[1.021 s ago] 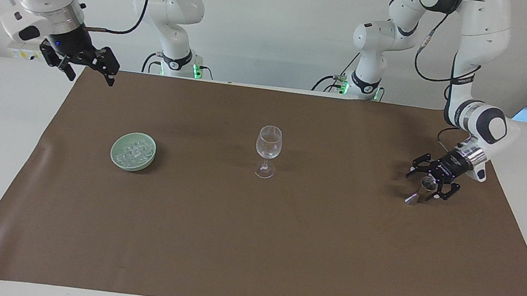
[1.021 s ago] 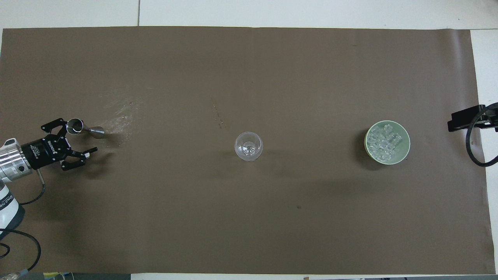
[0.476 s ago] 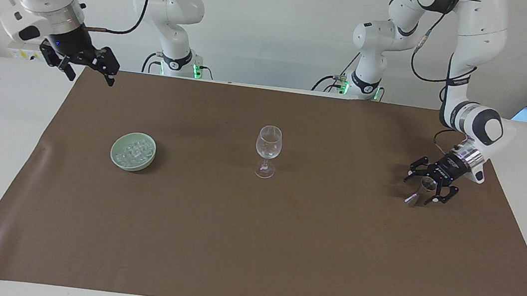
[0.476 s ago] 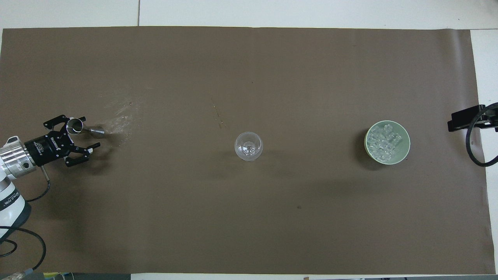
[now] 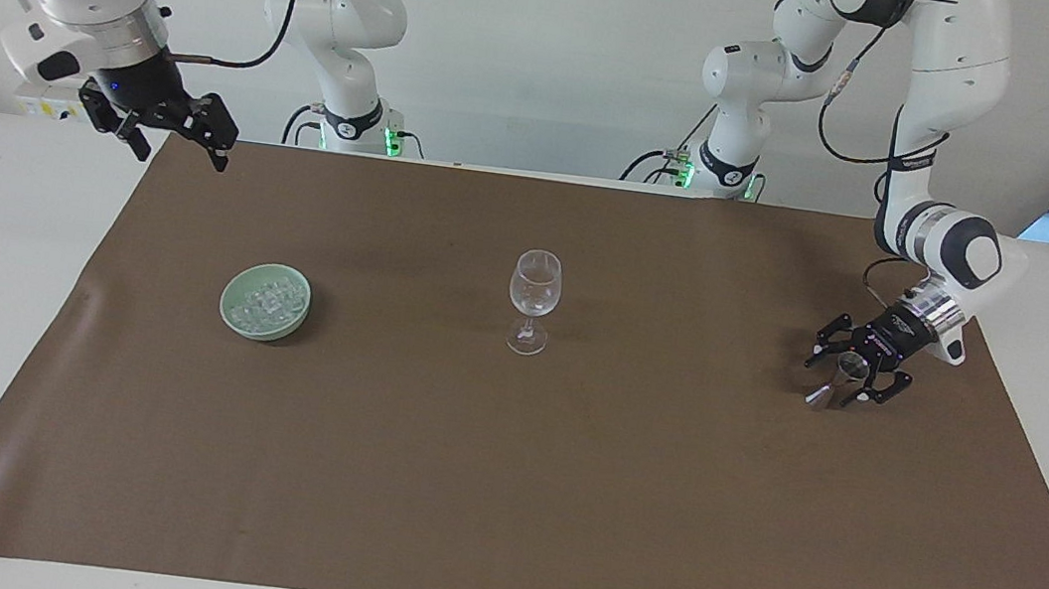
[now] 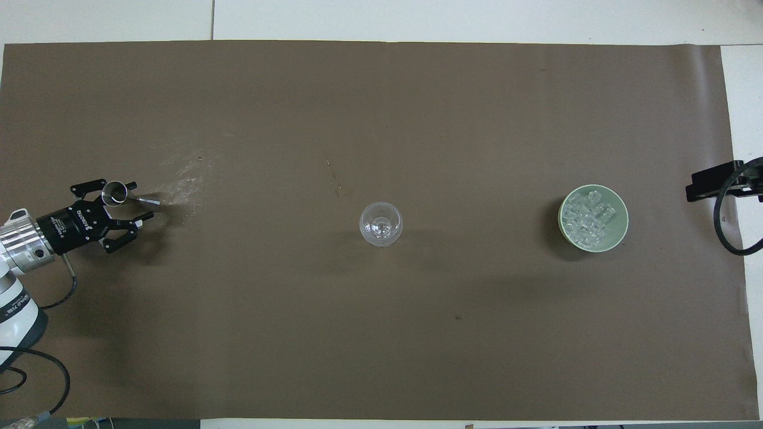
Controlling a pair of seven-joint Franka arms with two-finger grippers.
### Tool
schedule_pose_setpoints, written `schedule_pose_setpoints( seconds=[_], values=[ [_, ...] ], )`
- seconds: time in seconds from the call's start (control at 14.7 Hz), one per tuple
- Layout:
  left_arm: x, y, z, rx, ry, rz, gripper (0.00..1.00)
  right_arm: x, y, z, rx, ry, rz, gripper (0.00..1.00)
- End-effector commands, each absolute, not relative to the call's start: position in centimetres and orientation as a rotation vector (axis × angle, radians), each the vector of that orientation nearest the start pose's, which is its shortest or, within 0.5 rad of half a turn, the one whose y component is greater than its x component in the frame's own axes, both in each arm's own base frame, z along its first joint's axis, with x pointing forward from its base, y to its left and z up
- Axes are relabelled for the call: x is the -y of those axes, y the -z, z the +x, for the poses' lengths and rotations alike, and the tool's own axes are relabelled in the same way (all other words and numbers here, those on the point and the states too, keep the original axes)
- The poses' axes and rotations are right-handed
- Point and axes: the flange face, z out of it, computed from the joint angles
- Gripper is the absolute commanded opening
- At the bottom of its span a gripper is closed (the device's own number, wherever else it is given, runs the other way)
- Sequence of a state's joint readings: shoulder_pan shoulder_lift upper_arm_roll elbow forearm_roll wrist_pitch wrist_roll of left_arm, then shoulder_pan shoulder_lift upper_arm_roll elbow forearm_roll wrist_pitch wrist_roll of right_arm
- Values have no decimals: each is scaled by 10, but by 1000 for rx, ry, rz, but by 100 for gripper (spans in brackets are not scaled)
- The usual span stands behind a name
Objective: Pour wine and add ice with both arms
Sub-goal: 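Reach the left gripper to the silver cup and close on it, then lift the silver cup with the left gripper toward the clear glass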
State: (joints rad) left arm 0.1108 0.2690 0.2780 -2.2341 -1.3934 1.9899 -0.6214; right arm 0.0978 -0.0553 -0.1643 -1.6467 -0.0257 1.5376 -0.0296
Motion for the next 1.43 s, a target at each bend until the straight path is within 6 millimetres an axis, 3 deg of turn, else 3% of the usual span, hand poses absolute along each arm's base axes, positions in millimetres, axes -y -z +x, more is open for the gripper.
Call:
schedule_pose_setpoints(
  seconds=[0.0,0.07,0.48,0.82,1.09,1.36],
  values=[
    [-146,-257,502,-1786,554,1136,4,43,-617,526,-38,-84,-3149,100],
    [-147,-257,502,-1790,557,1128,0,43,-617,526,-38,-84,-3149,100],
    [-151,-264,497,-1767,625,1055,0,43,-617,526,-38,-84,-3149,100],
    [-137,-303,498,-1681,675,1049,0,43,-617,526,-38,-84,-3149,100],
    [-76,-355,510,-1610,739,1114,0,43,-617,526,-38,-84,-3149,100],
    [-24,-392,511,-1565,798,1192,0,43,-617,526,-38,-84,-3149,100]
  ],
)
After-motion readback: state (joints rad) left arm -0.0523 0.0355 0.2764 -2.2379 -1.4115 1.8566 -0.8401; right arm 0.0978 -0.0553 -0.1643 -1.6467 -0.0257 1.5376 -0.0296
